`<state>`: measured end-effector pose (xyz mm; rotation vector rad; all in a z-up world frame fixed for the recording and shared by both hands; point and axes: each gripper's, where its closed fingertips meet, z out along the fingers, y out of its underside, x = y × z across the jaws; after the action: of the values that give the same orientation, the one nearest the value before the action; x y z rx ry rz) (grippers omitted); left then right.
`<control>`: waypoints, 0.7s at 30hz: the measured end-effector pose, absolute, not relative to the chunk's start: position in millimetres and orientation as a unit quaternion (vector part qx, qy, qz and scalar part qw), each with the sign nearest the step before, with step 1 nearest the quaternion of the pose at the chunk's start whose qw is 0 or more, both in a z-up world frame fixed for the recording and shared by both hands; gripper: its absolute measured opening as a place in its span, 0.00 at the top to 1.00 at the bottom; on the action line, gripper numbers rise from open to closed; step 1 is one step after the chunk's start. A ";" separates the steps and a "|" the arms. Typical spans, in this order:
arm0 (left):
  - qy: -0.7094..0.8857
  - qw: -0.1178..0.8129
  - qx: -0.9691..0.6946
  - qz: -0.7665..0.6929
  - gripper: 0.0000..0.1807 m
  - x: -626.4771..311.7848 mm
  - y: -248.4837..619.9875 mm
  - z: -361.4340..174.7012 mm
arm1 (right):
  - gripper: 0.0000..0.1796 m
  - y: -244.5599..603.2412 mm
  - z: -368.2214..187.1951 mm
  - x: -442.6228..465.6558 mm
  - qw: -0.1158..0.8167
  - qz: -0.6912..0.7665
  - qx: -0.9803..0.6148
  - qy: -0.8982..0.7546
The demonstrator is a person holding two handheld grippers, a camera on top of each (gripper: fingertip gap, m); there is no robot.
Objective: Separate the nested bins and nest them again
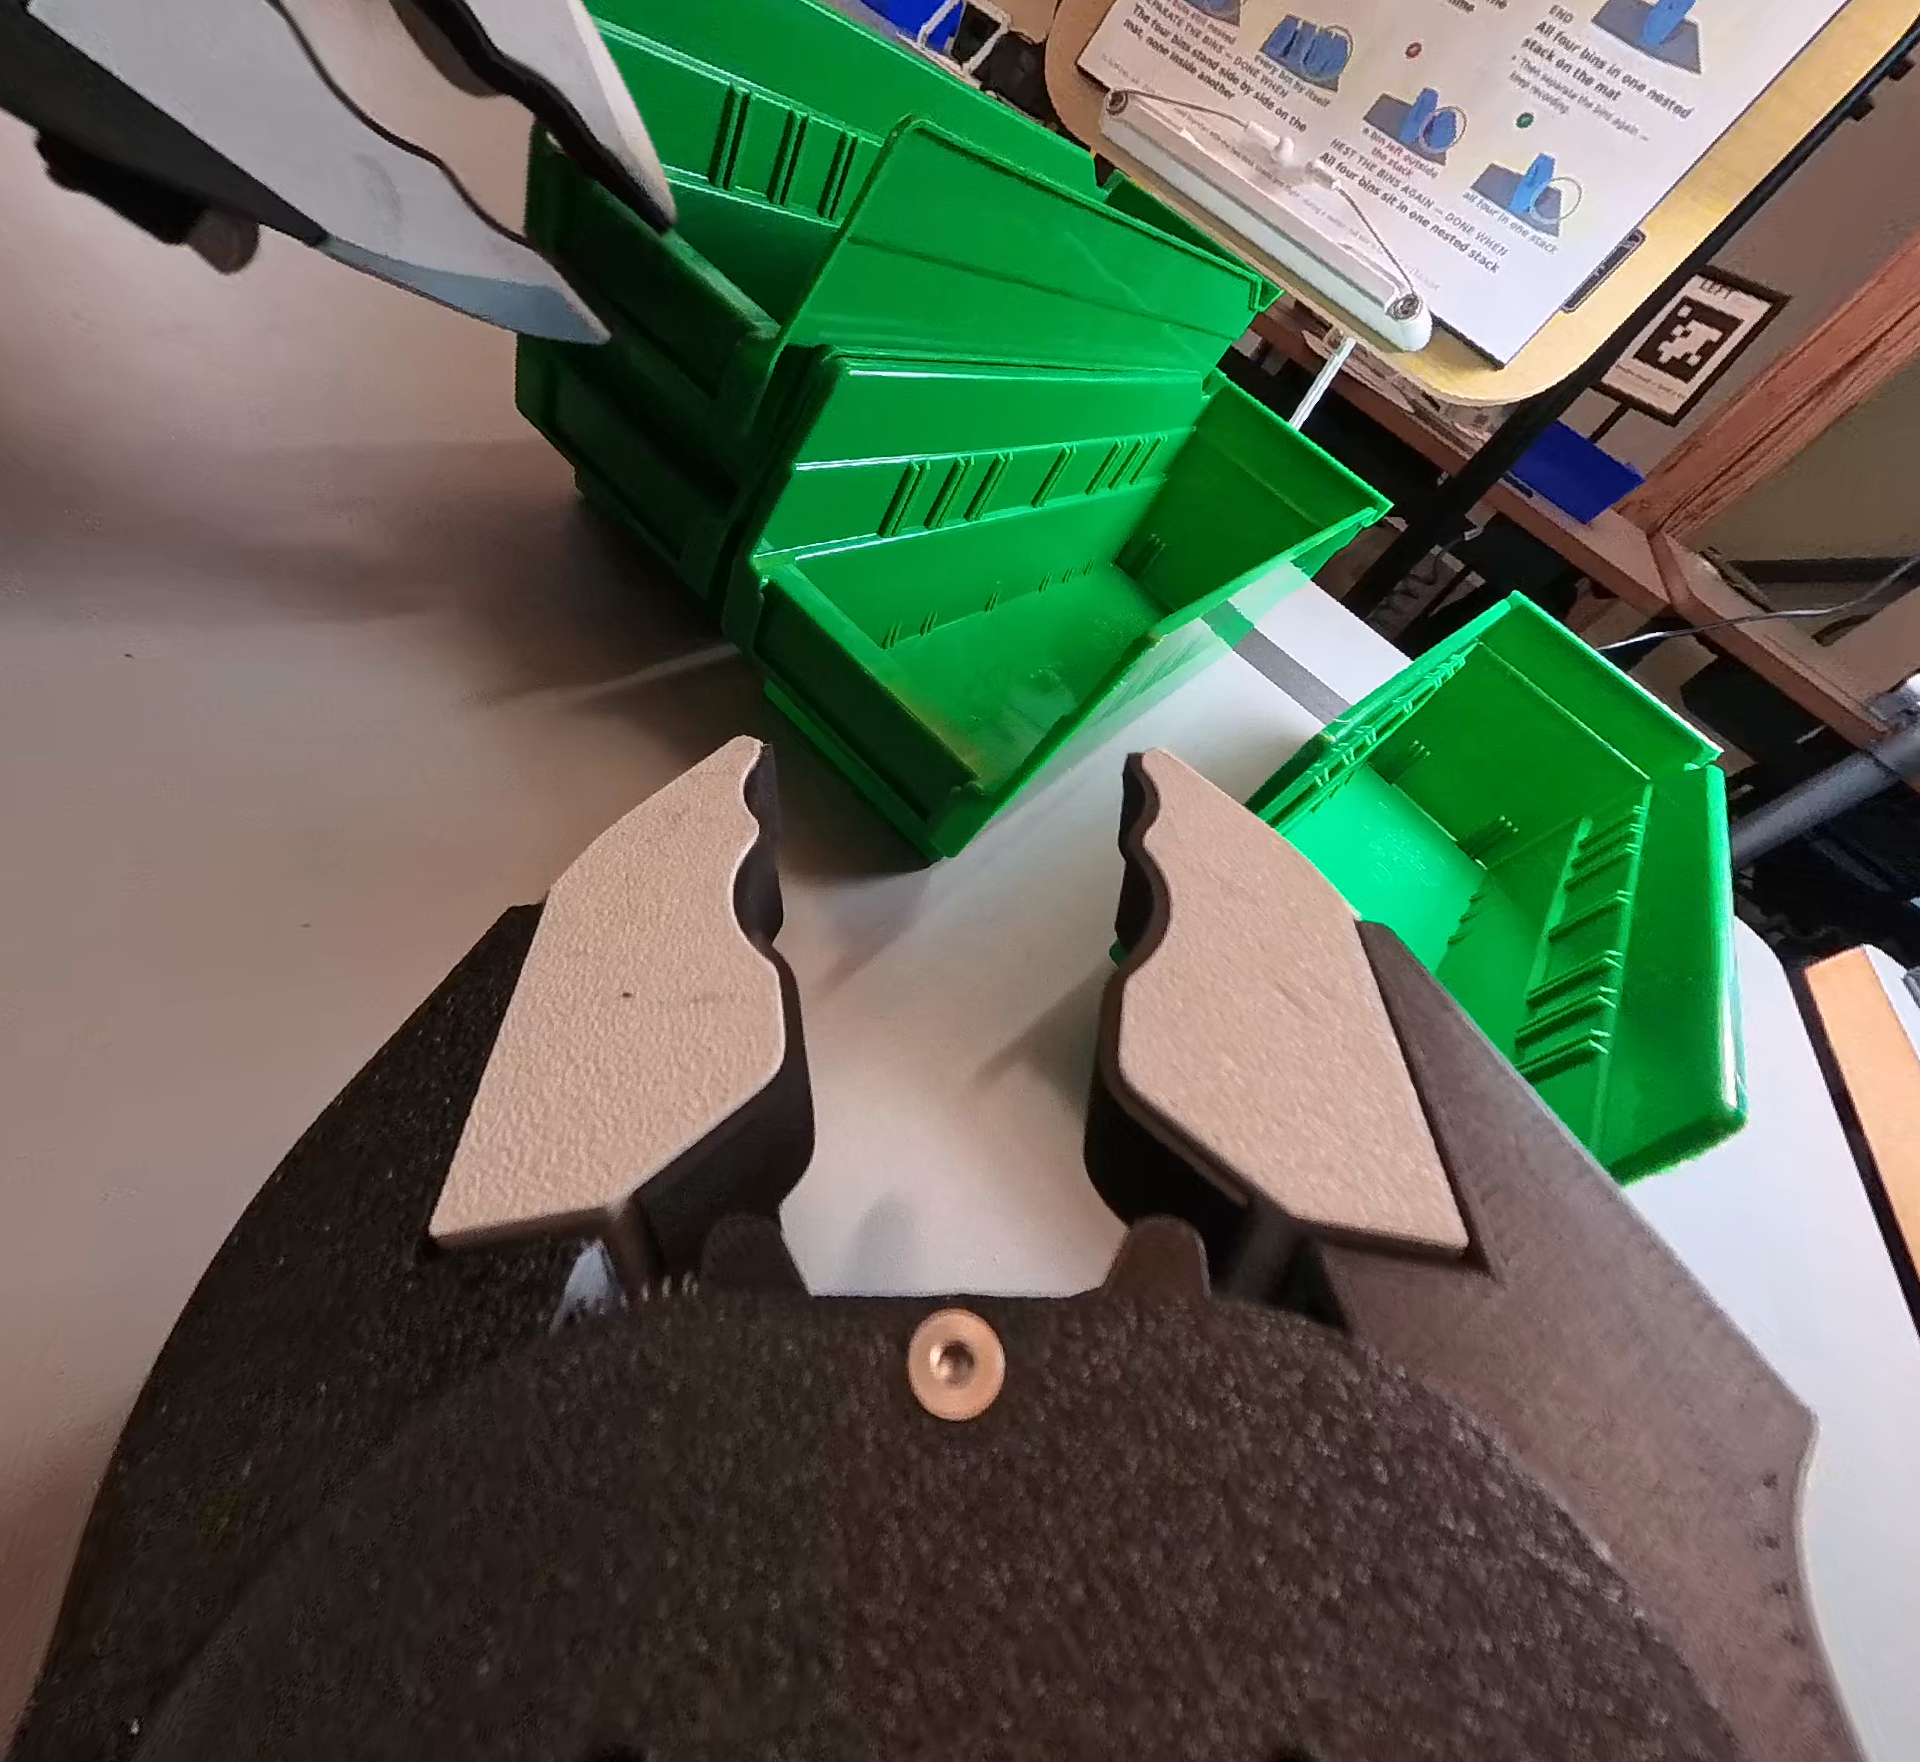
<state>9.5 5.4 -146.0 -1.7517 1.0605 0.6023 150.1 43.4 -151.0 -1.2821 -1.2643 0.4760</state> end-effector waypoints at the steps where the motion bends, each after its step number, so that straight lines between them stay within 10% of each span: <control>1: 0.432 0.498 -0.712 0.242 0.85 11.0 1.7 -142.7 | 0.65 43.8 -151.3 150.4 0.597 0.205 -0.553 -0.544; 21: 0.052 0.627 -0.776 -0.029 0.72 -96.9 -91.0 -142.3 | 0.65 36.2 -167.1 92.8 0.482 0.039 -0.474 -0.736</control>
<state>-96.9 -91.0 -142.3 -1.7797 0.1201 -0.0667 92.8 36.2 -167.1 -1.1545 -1.7934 0.0945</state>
